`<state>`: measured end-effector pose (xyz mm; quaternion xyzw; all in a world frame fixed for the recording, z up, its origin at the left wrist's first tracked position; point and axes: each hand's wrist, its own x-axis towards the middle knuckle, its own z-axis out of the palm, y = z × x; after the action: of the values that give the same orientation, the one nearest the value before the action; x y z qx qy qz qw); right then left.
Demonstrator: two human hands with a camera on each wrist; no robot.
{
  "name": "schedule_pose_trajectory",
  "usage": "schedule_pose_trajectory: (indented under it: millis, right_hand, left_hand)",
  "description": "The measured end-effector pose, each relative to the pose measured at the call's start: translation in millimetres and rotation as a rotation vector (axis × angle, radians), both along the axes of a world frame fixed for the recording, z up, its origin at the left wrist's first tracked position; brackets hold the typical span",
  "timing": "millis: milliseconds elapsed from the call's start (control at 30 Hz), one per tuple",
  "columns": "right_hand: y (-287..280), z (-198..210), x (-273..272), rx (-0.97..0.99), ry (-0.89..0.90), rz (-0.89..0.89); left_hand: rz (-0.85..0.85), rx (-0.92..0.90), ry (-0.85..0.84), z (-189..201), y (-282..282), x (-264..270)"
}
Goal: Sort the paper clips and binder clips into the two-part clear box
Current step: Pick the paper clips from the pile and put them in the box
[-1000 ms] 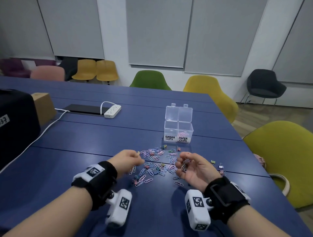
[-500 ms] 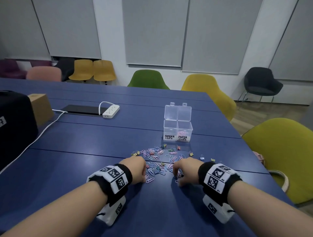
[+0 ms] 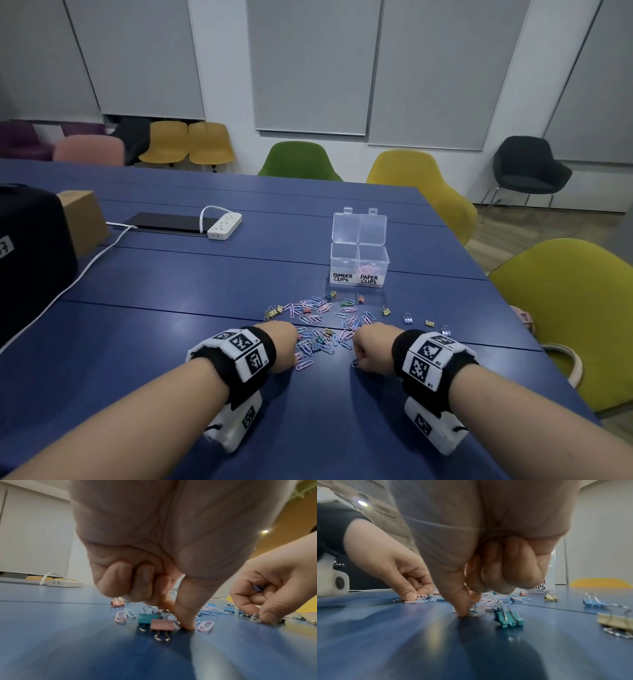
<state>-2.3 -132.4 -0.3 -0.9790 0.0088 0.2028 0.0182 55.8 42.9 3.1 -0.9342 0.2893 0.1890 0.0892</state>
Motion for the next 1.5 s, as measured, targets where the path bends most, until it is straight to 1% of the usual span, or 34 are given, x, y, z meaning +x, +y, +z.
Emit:
schedule_pose_trajectory:
  millis: [167,400,533,600,667,700,733,800,833,867,900,967,1000,1033,1100,1133,1167,1233,1367,1433,1467,1500]
  right_hand:
    - [-1,1,2,-0.017,-0.019,0.002]
    - [3,2,0,-0.01,-0.051,0.006]
    - [7,2,0,-0.072,-0.033,0.031]
    - [9,2,-1,-0.109,-0.022,0.032]
    - [11,3,-2,-0.118,-0.02,0.03]
    - [10,3,-1,-0.095,-0.025,0.026]
    - [9,3,0,-0.052,-0.037,-0.002]
    - [0,7,4,0.121,-0.11,-0.081]
    - [-6,9,5,0.264,-0.164,-0.138]
    - [-11,12,5,0.444,-0.204,-0.219]
    - [-14,14,4,0.665,-0.24,-0.321]
    - [-19,12,2,1.217,-0.259,-0.622]
    - [-21,9,0,1.476,-0.231,-0.764]
    - [-22,7,-2,1.678,-0.198,-0.857]
    - [-24,2,-6,1.941,-0.17,-0.957]
    - [-25,-1,-7,2.03,-0.175,-0.981]
    - [-26,-2,-8,2.102,-0.183,-0.995]
    - [-24,-5,-10,2.177,-0.206,-1.006]
    - [-26,-6,-12,2.225,-0.203,-0.991]
    - [-27,-4,-9,2.187,-0.16,-0.973]
    - [-26,-3,-7,2.117,-0.142,-0.969]
    - [-26,-3,-5,2.002,-0.134,-0.964]
  left_hand:
    - [0.033,0.01,0.004,-1,-1,0]
    - [0.034,0.049,-0.021,-2,-2,-4]
    - [0.039,0.036,0.02,3,-3,-5]
    - [0.085,-0.067,0.046,7,1,0]
    - [0.169,-0.248,0.114,9,10,8]
    - [0.239,-0.384,0.196,9,15,11]
    - [0.338,-0.583,0.324,7,20,13]
    - [0.582,-1.053,0.629,4,27,15]
    - [0.689,-1.236,0.76,5,30,16]
    - [0.771,-1.368,0.862,6,34,17]
    - [0.831,-1.474,0.936,7,37,17]
    - [0.908,-1.64,1.031,10,42,18]
    - [0.938,-1.703,1.057,10,45,19]
    - [0.958,-1.75,1.071,9,48,19]
    - [0.967,-1.815,1.076,4,51,19]
    - [0.962,-1.841,1.079,2,52,19]
    - [0.961,-1.865,1.083,-1,52,20]
    - [0.981,-1.91,1.08,-4,53,23]
    - [1.039,-1.958,1.171,-1,56,27]
    - [1.049,-1.855,1.153,-1,55,29]
    - [1.044,-1.764,1.1,-3,53,31]
    - [1.03,-1.663,1.026,-4,51,32]
